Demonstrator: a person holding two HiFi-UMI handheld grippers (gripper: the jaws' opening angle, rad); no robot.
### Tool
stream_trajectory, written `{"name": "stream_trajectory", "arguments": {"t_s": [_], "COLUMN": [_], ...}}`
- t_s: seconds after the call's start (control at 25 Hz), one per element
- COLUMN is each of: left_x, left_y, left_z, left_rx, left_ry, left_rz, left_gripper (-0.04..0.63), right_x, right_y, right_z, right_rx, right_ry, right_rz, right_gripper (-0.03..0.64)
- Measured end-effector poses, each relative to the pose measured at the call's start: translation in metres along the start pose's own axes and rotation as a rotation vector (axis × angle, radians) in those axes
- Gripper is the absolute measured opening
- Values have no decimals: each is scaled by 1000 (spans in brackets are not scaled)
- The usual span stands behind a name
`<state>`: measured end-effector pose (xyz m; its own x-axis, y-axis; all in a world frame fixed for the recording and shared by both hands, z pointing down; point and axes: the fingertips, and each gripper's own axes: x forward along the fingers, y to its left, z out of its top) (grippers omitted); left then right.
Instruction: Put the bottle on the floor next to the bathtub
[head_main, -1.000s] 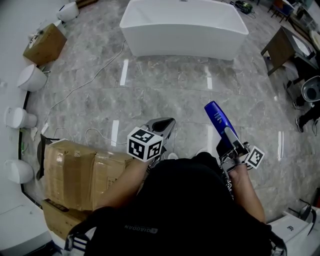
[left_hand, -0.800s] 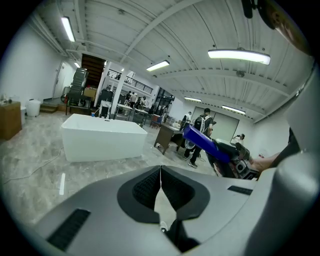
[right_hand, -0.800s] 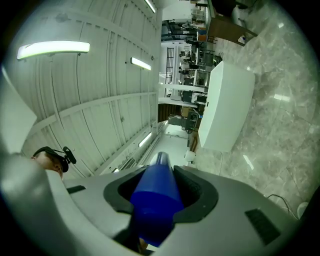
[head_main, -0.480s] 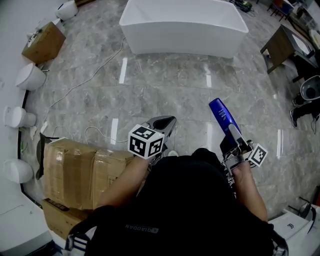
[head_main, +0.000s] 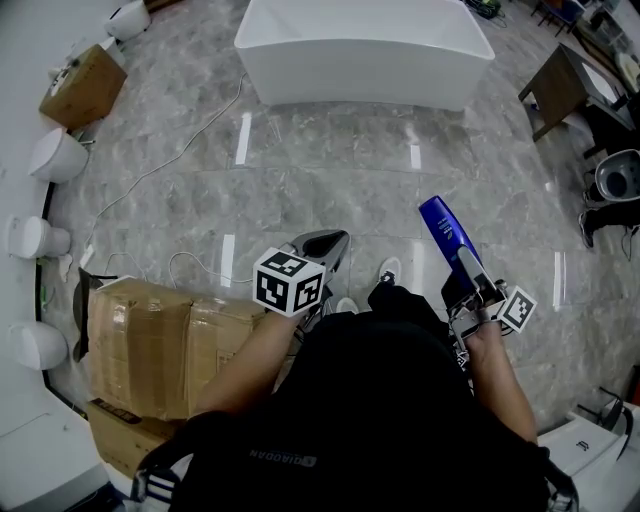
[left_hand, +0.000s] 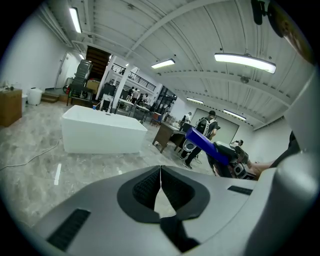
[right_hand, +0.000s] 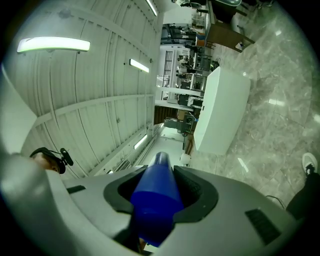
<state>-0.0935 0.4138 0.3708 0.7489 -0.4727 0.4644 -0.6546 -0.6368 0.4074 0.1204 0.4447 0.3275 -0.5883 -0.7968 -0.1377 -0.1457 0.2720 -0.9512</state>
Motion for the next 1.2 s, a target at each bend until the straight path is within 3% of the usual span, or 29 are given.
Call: {"name": "stream_trajectory", "arguments": {"t_s": [0.4,0.76,1.2], "left_x": [15,54,120], "left_y": [14,46,75], "left_z": [-10,42,112], "left_rx": [-58,6,23], "left_ry": [32,25,45], "left_rz": [11,41,71], "left_gripper": [18,17,17], "right_x": [16,61,134], "right_y": [-30,-56,-86], "right_z": [10,62,143], "right_rx": [43,52,89], "right_ry": [-10,-30,4], "right_rz": [-19,-6,12], "right_gripper": [170,170,170]}}
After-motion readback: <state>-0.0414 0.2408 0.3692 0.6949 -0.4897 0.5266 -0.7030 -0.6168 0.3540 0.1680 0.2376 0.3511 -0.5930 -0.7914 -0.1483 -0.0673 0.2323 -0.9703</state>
